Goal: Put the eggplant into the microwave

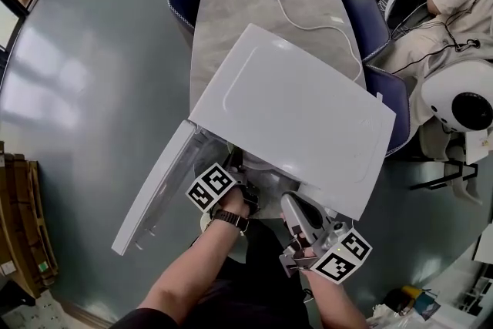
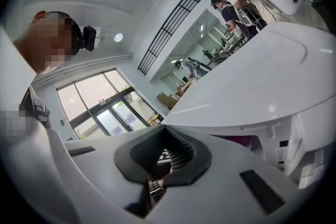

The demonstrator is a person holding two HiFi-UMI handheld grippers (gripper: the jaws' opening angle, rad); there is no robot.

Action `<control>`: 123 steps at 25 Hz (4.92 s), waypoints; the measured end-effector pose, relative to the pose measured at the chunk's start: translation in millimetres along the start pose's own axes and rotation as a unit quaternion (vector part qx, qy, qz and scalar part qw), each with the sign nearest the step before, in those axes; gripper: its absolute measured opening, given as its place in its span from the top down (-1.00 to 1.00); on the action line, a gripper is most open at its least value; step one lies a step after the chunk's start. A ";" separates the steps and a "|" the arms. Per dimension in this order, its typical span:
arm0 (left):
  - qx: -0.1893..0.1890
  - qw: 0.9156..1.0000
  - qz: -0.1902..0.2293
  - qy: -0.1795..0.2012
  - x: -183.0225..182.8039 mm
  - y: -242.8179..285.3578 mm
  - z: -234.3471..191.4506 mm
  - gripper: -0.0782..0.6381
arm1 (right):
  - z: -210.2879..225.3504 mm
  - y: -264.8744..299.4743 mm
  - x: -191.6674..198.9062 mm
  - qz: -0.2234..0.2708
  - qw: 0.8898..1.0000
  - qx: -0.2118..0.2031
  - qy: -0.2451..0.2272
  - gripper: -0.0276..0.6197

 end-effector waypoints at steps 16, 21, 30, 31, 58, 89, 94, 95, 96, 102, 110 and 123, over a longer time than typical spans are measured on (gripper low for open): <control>-0.017 0.988 -0.033 0.148 6.4 25.1 22.1 0.70 | 3.4 -3.2 1.7 0.009 1.000 -0.006 0.013 0.91; 0.019 0.972 -0.053 0.229 10.4 27.2 32.1 0.24 | 3.3 -3.7 5.9 0.007 1.000 -0.008 0.015 0.91; 0.072 0.880 -0.138 0.449 27.6 26.5 41.3 -0.60 | -2.2 -4.8 10.1 0.003 1.000 -0.013 0.016 0.91; 0.075 0.871 -0.145 0.463 27.9 24.7 39.4 -0.61 | -3.1 -5.0 11.0 0.002 1.000 -0.013 0.016 0.91; 0.031 0.845 -0.144 0.515 46.9 -5.7 5.5 0.76 | -4.9 -12.7 19.5 0.005 1.000 -0.007 0.024 0.91; 0.031 0.854 -0.132 0.502 38.3 31.9 30.8 0.76 | 11.9 -10.5 18.0 -0.005 1.000 0.020 0.019 0.91; 0.045 0.848 -0.146 0.508 42.7 -3.8 39.0 0.76 | 5.2 -3.8 17.3 -0.007 0.999 0.039 -0.009 0.91; 0.051 0.846 -0.150 0.509 44.2 -13.4 42.3 0.76 | 2.2 -2.3 16.9 -0.006 0.999 0.041 -0.015 0.91; 0.058 0.844 -0.154 0.510 46.0 -23.8 46.3 0.76 | -1.1 -1.1 16.6 -0.005 0.999 0.042 -0.020 0.91; 0.097 0.833 -0.165 0.519 52.5 -94.4 78.1 0.76 | -27.6 -4.3 12.7 0.002 0.997 0.065 -0.043 0.91; 0.133 0.822 -0.158 0.531 57.6 -158.1 114.6 0.76 | -56.4 -18.5 3.2 0.018 0.991 0.106 -0.076 0.91; 0.177 0.794 -0.144 0.563 53.9 -200.1 143.4 0.76 | -84.6 -24.0 5.5 0.031 0.985 0.133 -0.110 0.91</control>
Point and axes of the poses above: the fingertips, and each gripper's own axes: y forward along the fingers, z to its right, x out of its underside, the point moved 7 cm from there along -y, backward along the fingers, and after that the axes turned 14 degrees about -y, right-handed, at the moved point
